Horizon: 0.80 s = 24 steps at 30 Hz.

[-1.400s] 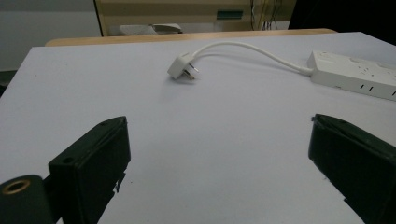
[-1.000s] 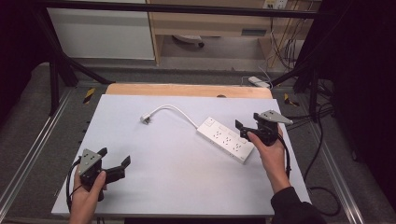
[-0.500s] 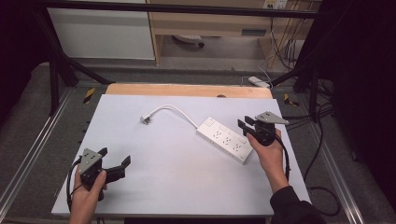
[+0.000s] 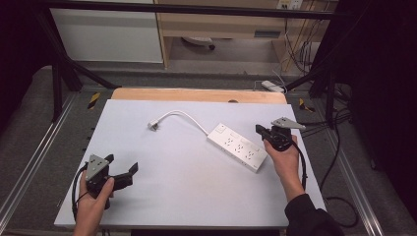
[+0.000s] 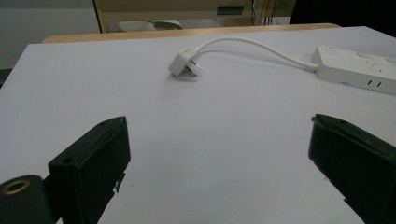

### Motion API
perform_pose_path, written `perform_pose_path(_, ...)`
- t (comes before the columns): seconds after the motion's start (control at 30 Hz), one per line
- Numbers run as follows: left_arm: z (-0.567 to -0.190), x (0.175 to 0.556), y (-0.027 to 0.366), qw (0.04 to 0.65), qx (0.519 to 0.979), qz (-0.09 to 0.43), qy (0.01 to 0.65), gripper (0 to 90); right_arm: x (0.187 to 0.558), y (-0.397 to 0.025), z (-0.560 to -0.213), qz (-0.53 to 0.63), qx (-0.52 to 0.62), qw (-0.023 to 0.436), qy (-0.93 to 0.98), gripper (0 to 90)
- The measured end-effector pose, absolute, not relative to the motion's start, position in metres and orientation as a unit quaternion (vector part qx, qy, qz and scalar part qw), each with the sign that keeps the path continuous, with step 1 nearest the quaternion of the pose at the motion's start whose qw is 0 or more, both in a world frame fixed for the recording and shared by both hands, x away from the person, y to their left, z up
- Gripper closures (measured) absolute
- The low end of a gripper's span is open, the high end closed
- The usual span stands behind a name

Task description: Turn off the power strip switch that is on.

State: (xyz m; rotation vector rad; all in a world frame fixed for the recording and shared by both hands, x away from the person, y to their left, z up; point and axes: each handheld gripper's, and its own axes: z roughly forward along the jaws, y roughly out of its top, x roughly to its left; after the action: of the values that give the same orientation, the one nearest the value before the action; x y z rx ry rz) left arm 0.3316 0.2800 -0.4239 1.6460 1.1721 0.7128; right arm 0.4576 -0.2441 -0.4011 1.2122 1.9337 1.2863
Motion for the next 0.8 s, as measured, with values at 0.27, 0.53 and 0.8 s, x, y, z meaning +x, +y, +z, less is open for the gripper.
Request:
perform_pose_path(0.27,-0.424,0.329,0.282,0.482,0.67,0.287,0.486,5.4,0.458,-0.248,-0.409,0.469,0.458,0.246,0.714,90.0)
perform_pose_path(0.53,-0.424,0.329,0.282,0.48,0.67,0.293,0.484,5.4,0.459,-0.25,-0.415,0.459,0.462,0.236,0.721,90.0)
perform_pose_path(0.8,-0.423,0.328,0.283,0.481,0.67,0.293,0.484,5.5,0.451,-0.251,-0.42,0.439,0.461,0.228,0.736,90.0)
